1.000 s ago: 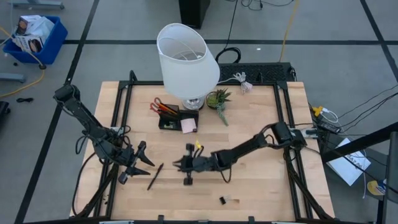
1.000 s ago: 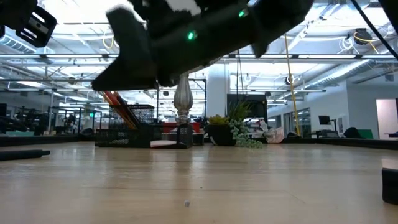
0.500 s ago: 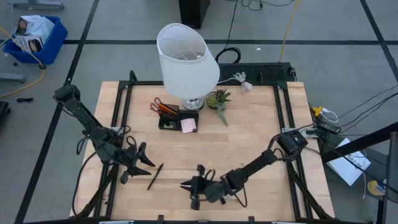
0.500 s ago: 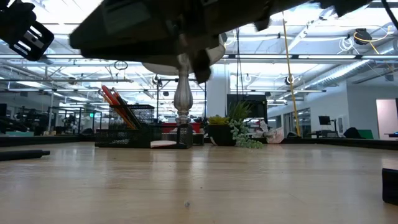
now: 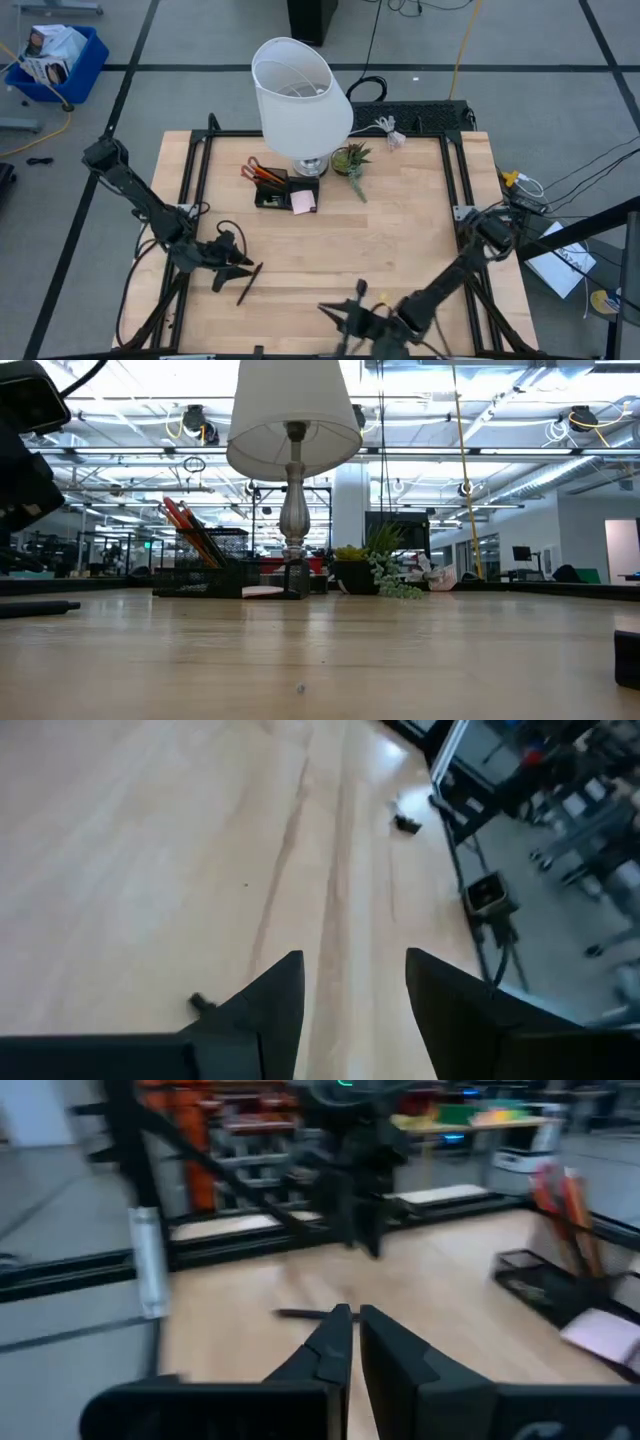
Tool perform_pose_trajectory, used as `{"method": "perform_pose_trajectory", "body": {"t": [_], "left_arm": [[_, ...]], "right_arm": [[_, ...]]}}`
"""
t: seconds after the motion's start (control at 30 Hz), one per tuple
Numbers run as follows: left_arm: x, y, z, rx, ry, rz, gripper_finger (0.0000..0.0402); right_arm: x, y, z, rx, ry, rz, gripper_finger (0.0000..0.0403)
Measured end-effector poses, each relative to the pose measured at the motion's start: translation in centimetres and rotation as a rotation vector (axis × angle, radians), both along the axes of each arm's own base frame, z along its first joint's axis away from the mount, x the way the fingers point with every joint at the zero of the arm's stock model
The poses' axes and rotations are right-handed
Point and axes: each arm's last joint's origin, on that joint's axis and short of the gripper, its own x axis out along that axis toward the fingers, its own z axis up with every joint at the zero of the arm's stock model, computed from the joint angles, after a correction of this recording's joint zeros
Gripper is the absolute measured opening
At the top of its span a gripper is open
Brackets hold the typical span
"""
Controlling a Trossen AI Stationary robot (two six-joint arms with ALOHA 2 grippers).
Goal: Pick and place office supplies into organizer
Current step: Put the black pen into the black desk organizer
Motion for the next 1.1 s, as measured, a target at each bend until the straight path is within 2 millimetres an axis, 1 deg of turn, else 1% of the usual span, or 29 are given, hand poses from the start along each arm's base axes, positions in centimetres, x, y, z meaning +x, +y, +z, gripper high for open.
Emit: {"method": "perform_pose_trajectory", "body": {"t": [0.07,0.17,0.23,0.3,0.37,0.43,0.5,0.57,0.67,0.73,0.83,0.97,1.1], "left_arm": [[0.5,-0.2,0.1,-0.034,-0.024,0.017,0.0179],[1.0,-0.5,0.4,-0.044,-0.076,0.018,0.0179],[1.2,-0.6,0.5,-0.028,-0.107,0.008,0.0179],[1.4,-0.6,0.6,0.005,-0.133,-0.002,0.0179],[1.6,-0.5,0.7,0.021,-0.154,0.018,0.0179],[1.8,-0.3,0.7,0.024,-0.159,0.047,0.0179],[1.9,-0.2,0.8,0.023,-0.164,0.063,0.0179],[2.0,0.0,0.7,0.027,-0.16,0.072,0.0179],[2.1,0.1,0.7,0.029,-0.162,0.081,0.0179],[2.2,0.2,0.7,0.033,-0.162,0.093,0.0179],[2.3,0.3,0.6,0.044,-0.156,0.098,0.0179],[2.5,0.1,0.2,0.039,-0.148,0.102,0.0179],[2.8,0.0,-0.7,0.053,-0.111,0.181,0.0179]], "right_arm": [[-1.1,0.8,1.1,-0.005,-0.002,0.046,0.0018],[-2.0,2.1,1.5,-0.031,0.027,0.198,0.0018],[-2.2,2.3,1.0,-0.025,0.038,0.294,0.0018],[-1.9,1.8,-0.1,-0.007,0.016,0.375,0.0018],[-1.5,0.3,-1.5,-0.028,-0.001,0.437,0.0018],[-1.3,-1.7,-2.8,-0.027,-0.026,0.494,0.0018],[-1.6,-4.2,-3.4,-0.019,-0.047,0.534,0.0018],[-2.2,-7.0,-3.4,0.007,-0.083,0.545,0.0018],[-4.1,-11.0,-3.7,0.01,-0.103,0.488,0.0018],[-6.1,-13.3,-3.8,0.015,-0.117,0.455,0.0018],[-8.9,-16.1,-3.4,0.06,-0.186,0.419,0.0018],[-11.9,-18.2,-3.6,0.051,-0.192,0.329,0.0018],[-14.3,-19.7,-4.1,0.048,-0.197,0.307,0.0018]]}}
